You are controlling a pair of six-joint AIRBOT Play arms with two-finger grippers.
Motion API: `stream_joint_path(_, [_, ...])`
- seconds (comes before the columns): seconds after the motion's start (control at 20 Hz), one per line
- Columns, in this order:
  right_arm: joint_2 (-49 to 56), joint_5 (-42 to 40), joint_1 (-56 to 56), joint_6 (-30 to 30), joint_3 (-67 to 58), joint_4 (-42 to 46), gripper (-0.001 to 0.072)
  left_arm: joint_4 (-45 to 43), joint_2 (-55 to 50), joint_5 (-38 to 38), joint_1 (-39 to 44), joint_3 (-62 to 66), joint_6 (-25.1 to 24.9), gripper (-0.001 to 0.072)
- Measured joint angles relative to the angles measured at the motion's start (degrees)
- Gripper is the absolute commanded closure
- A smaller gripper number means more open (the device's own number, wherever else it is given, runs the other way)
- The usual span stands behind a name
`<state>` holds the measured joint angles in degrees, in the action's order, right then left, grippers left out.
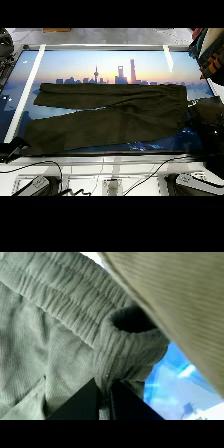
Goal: Fold the clothes and pants, and hang the long-sleeved shirts on hangers.
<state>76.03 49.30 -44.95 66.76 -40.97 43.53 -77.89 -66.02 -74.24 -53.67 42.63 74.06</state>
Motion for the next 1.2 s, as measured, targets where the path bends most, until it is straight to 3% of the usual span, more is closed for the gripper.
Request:
stream_joint_path(0.35, [0.13, -0.39, 1.31, 0.61, -0.15, -0.17, 0.0677, 0.00, 0.00, 1.29, 0.00, -3.56, 0.57, 0.0019])
stream_joint_path(0.4, [0.13, -0.20, 1.36, 0.61, -0.15, -0.17, 0.0677, 0.00, 0.00, 2.23, 0.00, -3.98, 0.59, 0.0108])
stream_joint_path(0.45, [0.09, 0.11, 1.38, 0.63, -0.15, -0.17, 0.0677, 0.02, 0.00, 3.43, 0.00, -4.31, 0.74, 0.0254])
stream_joint_path(0.5, [-0.07, 0.35, 1.42, 0.66, -0.15, -0.17, 0.0677, 0.13, 0.02, 5.01, 0.00, -4.50, 0.74, 0.0450])
stream_joint_path(0.55, [-0.42, 0.76, 1.42, 0.68, -0.15, -0.13, 0.0677, 0.31, 0.00, 6.64, 0.00, -4.66, 0.74, 0.0700])
stream_joint_path(0.8, [-6.19, 4.98, 1.46, 0.74, -1.01, 2.45, 0.0677, 4.13, 0.76, 14.56, 0.00, -3.52, 0.68, 0.0691])
stream_joint_path(1.2, [-27.39, 16.37, 1.46, 6.32, -2.54, 20.70, 0.0678, 7.37, 9.07, 21.70, -0.48, 4.66, -1.03, 0.0693])
